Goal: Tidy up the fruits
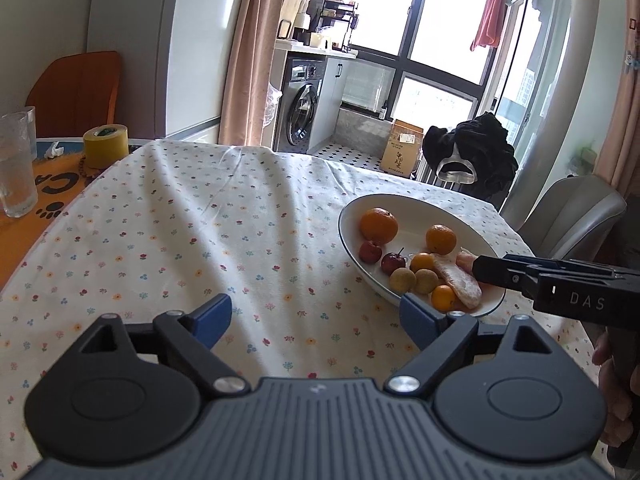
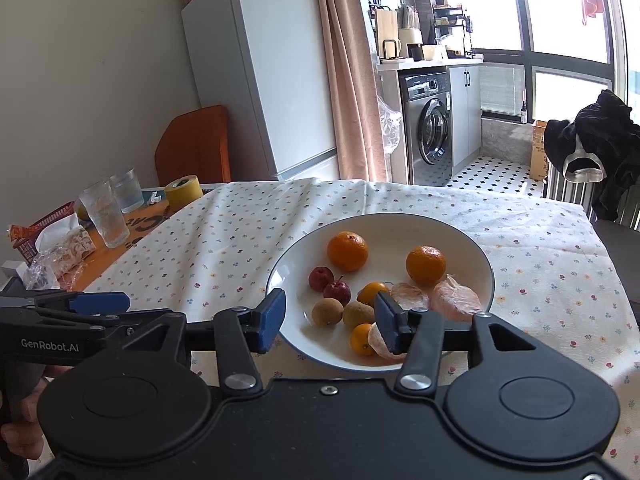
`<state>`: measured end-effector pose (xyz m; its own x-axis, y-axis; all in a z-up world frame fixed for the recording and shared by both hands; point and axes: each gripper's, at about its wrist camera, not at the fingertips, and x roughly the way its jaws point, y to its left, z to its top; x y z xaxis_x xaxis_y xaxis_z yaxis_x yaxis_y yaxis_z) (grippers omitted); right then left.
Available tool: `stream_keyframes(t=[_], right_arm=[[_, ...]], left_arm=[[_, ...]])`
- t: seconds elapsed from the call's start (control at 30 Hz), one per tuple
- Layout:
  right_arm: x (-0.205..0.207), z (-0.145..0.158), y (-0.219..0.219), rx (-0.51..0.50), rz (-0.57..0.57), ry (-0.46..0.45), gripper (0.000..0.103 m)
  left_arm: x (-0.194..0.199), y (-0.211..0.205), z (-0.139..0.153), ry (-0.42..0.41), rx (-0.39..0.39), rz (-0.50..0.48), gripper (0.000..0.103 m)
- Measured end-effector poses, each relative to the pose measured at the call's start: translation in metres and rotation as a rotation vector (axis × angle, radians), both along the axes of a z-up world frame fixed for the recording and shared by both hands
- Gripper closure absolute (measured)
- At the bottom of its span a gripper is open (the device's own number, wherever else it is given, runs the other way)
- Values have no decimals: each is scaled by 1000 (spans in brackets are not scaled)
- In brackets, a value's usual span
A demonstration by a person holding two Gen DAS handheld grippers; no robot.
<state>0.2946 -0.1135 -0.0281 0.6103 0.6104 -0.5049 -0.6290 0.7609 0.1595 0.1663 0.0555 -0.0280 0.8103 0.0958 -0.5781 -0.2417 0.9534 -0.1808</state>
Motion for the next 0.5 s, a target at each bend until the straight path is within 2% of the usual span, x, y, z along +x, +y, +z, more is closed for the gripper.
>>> stream_keyframes(t=[0.23,0.37,0.5], right_arm=[[-18,9,-15,21,-13,1,36],[-30,15,-23,30,-27,-11,22],[-41,21,-31,41,-28,-7,12]], left_arm=[[-13,-8,11,-9,8,-10,6],[-21,-15,17,-4,22,-22,5],[-33,-19,24,-7,22,-26,5]])
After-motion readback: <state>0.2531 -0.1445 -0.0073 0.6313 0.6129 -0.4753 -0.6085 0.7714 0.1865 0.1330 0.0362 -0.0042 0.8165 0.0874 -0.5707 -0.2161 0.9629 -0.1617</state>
